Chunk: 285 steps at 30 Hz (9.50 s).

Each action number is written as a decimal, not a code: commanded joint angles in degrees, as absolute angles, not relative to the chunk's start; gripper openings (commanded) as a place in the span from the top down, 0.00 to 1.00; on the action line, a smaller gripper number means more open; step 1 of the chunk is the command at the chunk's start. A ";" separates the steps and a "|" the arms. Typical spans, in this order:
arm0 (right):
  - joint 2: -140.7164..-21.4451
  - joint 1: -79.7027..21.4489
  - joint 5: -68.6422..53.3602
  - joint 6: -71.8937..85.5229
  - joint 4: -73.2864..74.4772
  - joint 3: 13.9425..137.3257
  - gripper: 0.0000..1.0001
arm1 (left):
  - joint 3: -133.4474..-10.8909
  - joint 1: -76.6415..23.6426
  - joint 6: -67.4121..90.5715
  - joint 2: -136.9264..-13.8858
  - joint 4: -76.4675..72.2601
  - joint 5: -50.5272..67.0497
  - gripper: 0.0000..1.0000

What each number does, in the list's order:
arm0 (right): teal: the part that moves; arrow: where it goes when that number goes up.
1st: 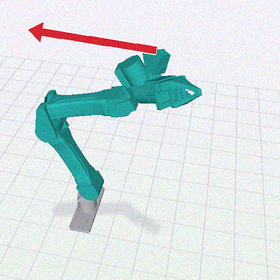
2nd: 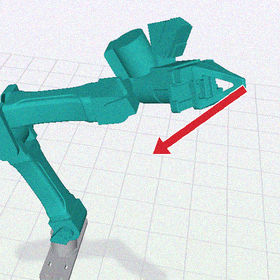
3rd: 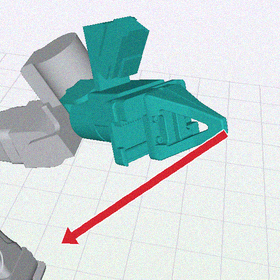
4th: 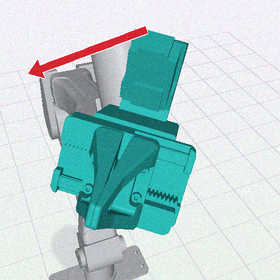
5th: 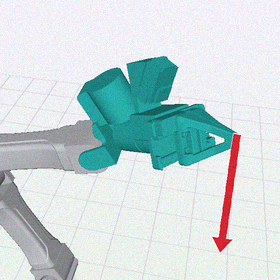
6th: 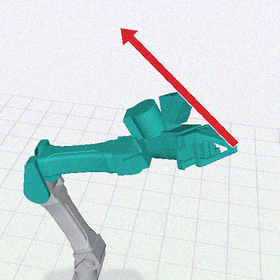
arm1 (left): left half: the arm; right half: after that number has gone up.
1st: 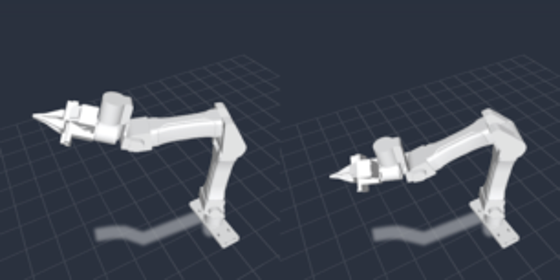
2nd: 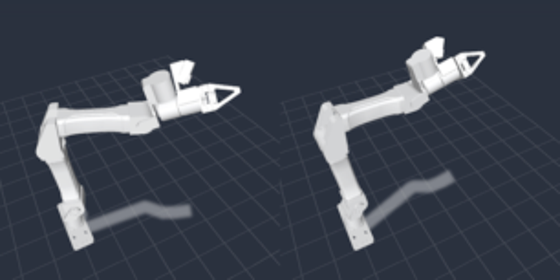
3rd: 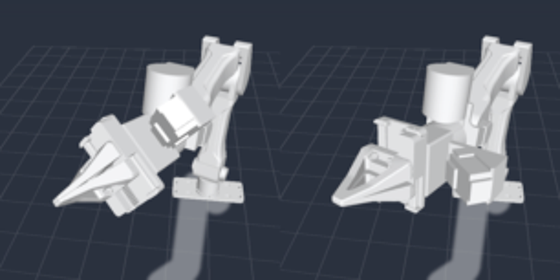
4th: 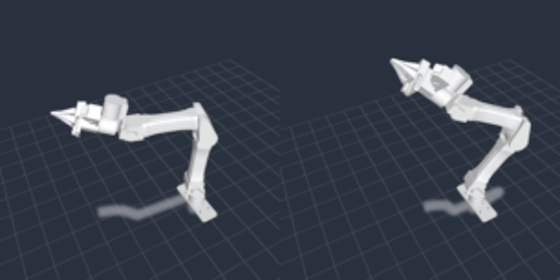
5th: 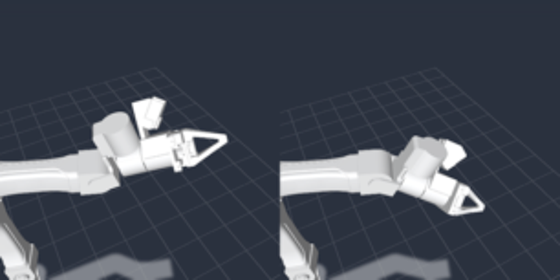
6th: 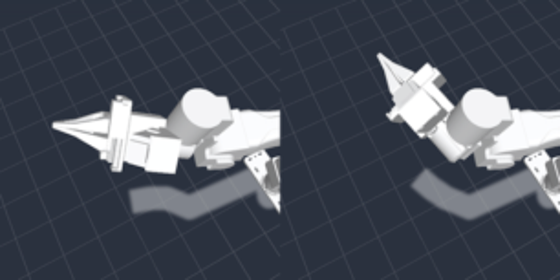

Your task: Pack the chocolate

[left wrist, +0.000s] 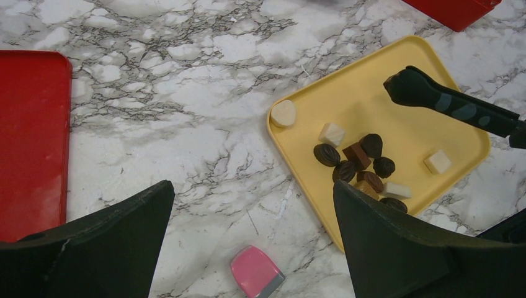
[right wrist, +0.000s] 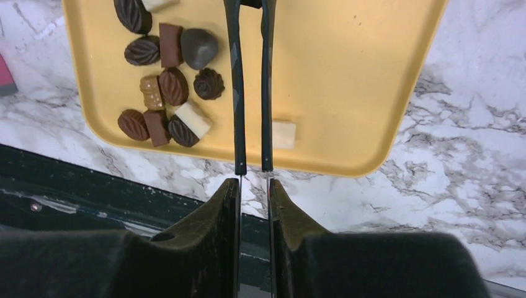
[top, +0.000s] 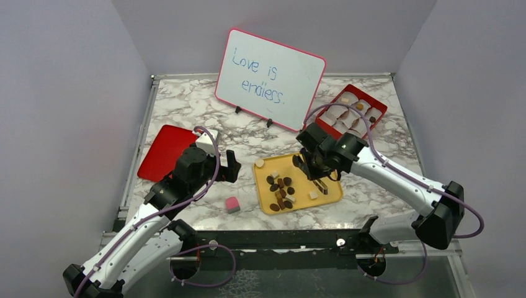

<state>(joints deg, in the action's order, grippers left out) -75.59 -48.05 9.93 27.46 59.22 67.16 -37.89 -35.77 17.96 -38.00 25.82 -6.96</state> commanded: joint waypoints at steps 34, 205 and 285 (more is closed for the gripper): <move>-87.00 -17.40 15.79 15.40 43.91 79.27 0.79 | -37.85 -35.99 17.84 -37.59 24.69 -6.41 0.01; -70.80 -50.35 0.31 33.05 70.80 60.04 0.61 | -37.89 -35.95 17.85 -37.05 24.87 -7.82 0.01; -98.46 -8.93 14.28 16.70 47.55 86.31 0.76 | -38.16 -35.95 17.89 -40.24 24.71 -6.31 0.01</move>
<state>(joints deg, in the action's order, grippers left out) -95.11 -10.39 17.65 17.85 50.76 84.82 -37.89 -35.77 17.96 -40.36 25.85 -6.90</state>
